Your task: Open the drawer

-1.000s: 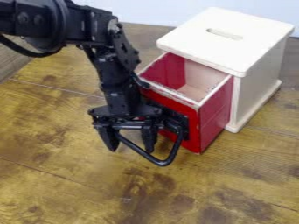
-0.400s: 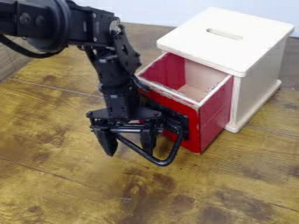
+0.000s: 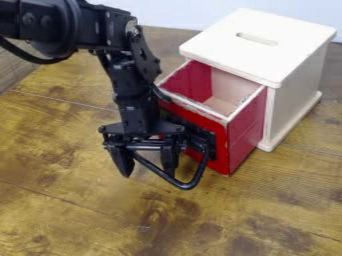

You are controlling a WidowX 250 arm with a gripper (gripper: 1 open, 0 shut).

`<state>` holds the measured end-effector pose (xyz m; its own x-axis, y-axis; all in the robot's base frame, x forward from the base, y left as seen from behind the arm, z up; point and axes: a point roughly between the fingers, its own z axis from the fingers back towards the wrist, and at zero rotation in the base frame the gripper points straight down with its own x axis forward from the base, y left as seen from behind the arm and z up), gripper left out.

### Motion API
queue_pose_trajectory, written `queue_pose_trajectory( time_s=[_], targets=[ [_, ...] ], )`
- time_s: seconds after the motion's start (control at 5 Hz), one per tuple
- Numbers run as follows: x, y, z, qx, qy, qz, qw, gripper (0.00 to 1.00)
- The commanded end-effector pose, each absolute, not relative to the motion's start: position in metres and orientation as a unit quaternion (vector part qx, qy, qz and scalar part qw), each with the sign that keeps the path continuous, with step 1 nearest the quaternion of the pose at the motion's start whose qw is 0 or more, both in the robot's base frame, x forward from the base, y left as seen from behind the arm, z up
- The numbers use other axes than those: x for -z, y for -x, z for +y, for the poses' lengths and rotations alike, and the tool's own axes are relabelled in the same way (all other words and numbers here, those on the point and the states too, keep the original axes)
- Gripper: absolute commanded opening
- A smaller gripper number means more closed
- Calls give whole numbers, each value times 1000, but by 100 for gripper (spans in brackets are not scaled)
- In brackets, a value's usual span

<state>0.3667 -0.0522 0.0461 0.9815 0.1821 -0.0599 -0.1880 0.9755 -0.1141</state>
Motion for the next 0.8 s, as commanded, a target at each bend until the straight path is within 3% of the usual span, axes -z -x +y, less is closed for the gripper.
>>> queue_pose_trajectory(
  time_s=[0.0, 0.6],
  targets=[
    [-85, -380, -64, -81, 78, -34, 993, 100],
    [-89, -380, -64, -86, 86, -40, 992, 100]
  ],
)
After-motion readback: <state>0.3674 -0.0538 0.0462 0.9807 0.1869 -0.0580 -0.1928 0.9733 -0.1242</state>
